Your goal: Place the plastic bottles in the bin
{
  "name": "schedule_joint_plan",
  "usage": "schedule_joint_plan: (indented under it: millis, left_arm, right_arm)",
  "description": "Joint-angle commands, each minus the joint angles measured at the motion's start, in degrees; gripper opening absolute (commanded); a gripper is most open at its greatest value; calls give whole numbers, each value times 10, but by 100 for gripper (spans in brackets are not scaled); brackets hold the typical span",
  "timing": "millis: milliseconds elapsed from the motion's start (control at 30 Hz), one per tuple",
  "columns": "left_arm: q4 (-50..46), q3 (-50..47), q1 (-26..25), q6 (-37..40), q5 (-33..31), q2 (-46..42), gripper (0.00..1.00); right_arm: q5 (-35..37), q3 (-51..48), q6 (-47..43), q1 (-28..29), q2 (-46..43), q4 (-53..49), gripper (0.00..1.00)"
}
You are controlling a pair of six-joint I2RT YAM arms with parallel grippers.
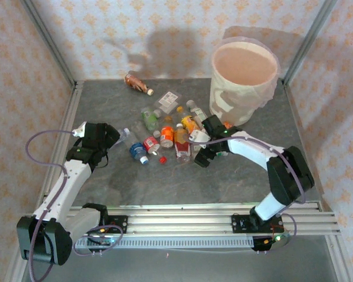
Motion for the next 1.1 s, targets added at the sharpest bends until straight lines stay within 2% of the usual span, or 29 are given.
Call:
schedule_joint_plan:
  millis: [0, 267, 433, 733, 867, 1067]
  left_arm:
    - [-22, -9, 0, -8, -26, -9, 100]
    - [-23, -15, 0, -4, -31, -7, 100]
    - [-19, -17, 0, -8, -35, -5, 100]
    - [-21, -20, 0, -12, -31, -11, 100]
    - [-18, -18, 0, -3, -29, -13, 100]
    - [21, -21, 0, 4, 7, -22, 100]
  right_arm:
    - [5, 6, -50, 13, 8, -26, 99]
    - [-46, 15, -10, 13, -7, -115, 91]
    - [0, -30, -3, 15, -22, -36, 92]
    - [46, -35, -23, 35, 24, 11, 89]
    - [47, -48, -17, 36, 12, 15, 79]
    - [54, -65, -16, 36, -8, 12, 60]
